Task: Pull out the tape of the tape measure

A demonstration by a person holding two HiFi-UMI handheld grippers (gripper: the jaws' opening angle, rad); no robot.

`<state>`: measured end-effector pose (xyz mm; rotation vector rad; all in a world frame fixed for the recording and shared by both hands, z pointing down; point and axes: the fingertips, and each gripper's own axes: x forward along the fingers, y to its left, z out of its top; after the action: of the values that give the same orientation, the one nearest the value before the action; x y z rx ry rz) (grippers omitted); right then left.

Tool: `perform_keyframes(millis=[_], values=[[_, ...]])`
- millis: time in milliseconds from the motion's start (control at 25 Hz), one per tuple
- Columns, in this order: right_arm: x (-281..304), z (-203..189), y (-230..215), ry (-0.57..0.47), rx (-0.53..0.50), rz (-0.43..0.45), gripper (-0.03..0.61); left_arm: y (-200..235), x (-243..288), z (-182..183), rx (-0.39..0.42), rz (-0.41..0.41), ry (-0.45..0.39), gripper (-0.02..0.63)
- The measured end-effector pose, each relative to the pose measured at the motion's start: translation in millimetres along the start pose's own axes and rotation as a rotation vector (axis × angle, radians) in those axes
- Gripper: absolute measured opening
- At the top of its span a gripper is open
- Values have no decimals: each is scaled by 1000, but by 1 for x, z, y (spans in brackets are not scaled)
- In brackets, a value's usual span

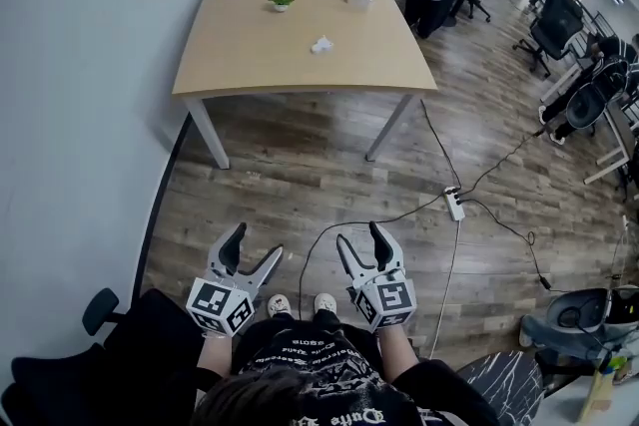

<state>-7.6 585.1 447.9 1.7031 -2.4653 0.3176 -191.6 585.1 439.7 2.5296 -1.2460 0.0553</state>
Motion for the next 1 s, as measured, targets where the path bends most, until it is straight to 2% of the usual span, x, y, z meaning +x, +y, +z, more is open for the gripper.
perform_keyframes(millis=[80,320,560,760,1000], values=[[4,2,5,-2,1,-1,305,1,-3,8,2,-23,-16,359],[24,-4,32,40,-16,13,305,18,-5,14,56,-64,4,359],[36,-5,44,59,-11,-4,305,41,-5,18,31,-80,23,359],[52,-11,31,77,-11,-22,305,51,17,15,10,-112,22,358],[96,-13,-21,105,-26,-41,305,80,81,5,-10,-47,58,359]])
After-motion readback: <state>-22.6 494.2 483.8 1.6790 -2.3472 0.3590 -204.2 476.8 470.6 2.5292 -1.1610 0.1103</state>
